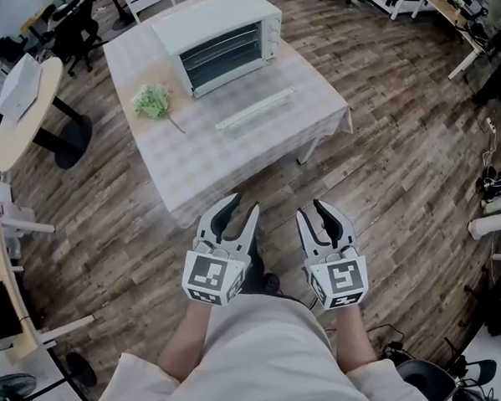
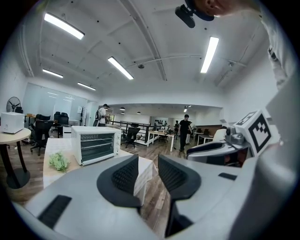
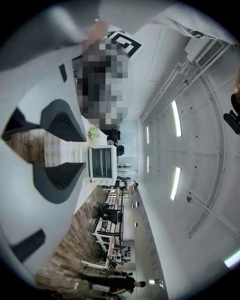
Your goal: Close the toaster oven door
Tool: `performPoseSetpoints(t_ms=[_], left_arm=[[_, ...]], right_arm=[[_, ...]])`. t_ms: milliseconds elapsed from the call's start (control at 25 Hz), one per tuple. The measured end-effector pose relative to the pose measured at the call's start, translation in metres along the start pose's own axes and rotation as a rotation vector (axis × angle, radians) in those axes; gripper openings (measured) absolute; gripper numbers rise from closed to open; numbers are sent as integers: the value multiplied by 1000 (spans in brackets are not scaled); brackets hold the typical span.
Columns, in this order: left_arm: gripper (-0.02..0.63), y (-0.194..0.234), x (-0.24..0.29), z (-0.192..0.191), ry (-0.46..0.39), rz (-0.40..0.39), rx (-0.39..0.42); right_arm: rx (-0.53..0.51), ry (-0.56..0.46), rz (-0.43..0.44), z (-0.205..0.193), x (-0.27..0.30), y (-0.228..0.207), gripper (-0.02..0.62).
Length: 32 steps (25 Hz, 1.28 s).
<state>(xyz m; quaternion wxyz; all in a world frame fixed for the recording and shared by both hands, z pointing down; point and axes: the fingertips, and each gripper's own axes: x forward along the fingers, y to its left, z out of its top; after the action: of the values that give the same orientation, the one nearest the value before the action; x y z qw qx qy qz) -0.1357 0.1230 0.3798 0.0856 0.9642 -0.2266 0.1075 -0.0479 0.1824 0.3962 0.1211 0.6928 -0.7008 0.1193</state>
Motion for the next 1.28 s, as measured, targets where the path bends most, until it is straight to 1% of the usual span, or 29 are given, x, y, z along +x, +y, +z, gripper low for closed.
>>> performPoseSetpoints(t_ms=[240,440,640,1000,1160,1280], left_arm=[[109,25,36,13,-13,-20,8],[109,56,58,22,-18,-34,21],[108,76,77,27,-21,-50,26],[109,89,95,34,-18,-71,26],[109,92,103,33,-10,-62,23],[108,97,114,32,-7,-40,22]], right_arm=[[-17,9,-12,17,39,-19,123],[-23,16,-27,30,74,-25,121],[-21,16,-43,36,97,-31,121],[-12,22,-51,40,116,-37,121],[-12,21,-35,41,126,-45,121],[-12,19,-13,41,137,-53,120]])
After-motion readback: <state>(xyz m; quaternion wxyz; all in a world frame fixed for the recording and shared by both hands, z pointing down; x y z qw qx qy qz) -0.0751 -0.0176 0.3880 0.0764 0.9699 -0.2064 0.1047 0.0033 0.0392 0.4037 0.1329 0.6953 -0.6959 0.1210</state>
